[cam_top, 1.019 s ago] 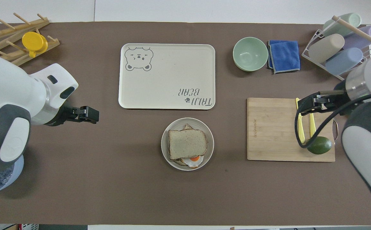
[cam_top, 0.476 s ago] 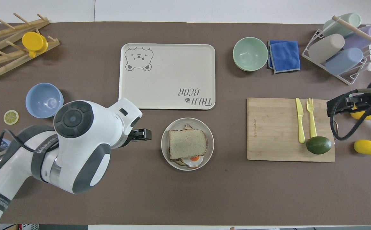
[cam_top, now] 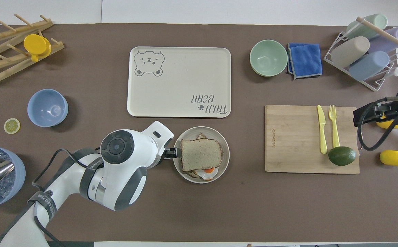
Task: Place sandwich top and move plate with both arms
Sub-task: 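Grasp the rim of the white plate with the left gripper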
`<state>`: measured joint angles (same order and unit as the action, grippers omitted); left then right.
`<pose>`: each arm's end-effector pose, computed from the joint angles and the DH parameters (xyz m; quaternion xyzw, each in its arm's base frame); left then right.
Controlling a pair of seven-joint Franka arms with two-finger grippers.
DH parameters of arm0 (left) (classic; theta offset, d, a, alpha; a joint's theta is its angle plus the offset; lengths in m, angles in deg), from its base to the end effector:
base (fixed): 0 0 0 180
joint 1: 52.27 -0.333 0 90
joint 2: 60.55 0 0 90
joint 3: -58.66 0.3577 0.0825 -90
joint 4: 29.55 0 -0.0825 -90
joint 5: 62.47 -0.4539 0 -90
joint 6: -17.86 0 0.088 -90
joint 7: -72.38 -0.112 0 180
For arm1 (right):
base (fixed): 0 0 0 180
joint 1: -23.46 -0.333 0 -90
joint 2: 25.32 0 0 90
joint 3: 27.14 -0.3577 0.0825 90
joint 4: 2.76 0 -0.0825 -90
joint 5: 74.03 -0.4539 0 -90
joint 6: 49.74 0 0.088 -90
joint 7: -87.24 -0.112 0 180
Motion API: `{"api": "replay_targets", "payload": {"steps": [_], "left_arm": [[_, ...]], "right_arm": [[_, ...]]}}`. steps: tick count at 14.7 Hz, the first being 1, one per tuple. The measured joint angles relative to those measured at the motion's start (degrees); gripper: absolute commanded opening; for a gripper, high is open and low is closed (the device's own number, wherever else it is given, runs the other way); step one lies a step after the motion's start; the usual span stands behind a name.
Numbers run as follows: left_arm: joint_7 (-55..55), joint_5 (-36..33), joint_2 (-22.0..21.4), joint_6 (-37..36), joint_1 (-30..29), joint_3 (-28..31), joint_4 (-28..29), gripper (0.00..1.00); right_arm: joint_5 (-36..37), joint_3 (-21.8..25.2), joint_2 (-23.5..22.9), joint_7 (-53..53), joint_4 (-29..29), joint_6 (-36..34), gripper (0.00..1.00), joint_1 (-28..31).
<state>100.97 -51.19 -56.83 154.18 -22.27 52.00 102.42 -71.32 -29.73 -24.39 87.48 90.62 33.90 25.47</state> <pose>0.4565 -0.3432 0.3069 0.9974 0.0006 -0.0343 0.0636 0.6035 0.0006 0.6310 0.9967 0.0063 -0.0767 0.0242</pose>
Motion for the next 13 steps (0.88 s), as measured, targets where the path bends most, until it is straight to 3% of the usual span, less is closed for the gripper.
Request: {"api": "replay_targets", "payload": {"steps": [3,7,10,13], "left_arm": [[0.56,0.99,0.35,0.81,1.12,0.04,0.46,0.87],[0.6,1.52,0.39,0.83,1.64,0.01,0.48,0.7],[0.7,1.87,1.22,0.85,2.34,0.02,0.55,0.62],[0.71,2.61,1.6,0.96,2.55,0.07,0.54,0.48]], "right_arm": [[0.01,0.89,-0.07,0.2,-0.61,-0.44,1.0,-0.14],[-0.01,2.12,-0.61,1.36,-3.73,-2.33,1.0,-0.75],[-0.01,2.98,-0.69,2.05,-3.3,-1.9,1.0,-1.19],[-0.1,4.43,-0.74,2.17,-3.04,-1.82,1.0,-1.19]]}}
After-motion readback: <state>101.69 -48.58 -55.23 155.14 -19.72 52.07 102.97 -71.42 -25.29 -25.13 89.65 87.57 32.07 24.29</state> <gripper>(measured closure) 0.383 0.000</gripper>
